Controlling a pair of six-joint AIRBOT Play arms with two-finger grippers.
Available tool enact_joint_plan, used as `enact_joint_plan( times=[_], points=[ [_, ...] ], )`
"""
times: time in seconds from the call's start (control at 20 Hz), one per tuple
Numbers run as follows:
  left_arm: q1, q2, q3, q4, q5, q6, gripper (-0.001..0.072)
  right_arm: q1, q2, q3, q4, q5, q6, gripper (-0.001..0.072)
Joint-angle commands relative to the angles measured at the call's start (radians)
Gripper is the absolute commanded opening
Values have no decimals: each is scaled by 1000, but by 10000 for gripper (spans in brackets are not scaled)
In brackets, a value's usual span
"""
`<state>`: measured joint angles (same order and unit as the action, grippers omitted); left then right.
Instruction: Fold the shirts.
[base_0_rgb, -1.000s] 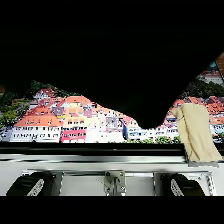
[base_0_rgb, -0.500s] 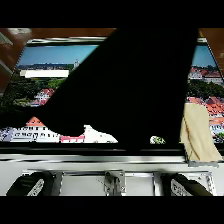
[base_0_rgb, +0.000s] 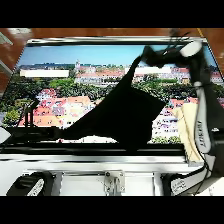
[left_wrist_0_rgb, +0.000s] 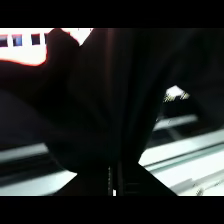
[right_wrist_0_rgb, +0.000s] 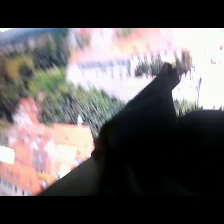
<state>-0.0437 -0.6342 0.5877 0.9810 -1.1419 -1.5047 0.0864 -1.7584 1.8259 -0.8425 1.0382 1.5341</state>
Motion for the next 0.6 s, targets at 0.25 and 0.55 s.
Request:
enact_joint_plan(
  times=[0.25, 0.55],
  points=[
    [0, 1, -60, -89, 210, 0, 37, -111, 79, 1, -246, 368, -36, 669],
    [0, 1, -60, -89, 185, 1, 37, -321, 365, -343, -373, 686, -42, 616]
  ],
)
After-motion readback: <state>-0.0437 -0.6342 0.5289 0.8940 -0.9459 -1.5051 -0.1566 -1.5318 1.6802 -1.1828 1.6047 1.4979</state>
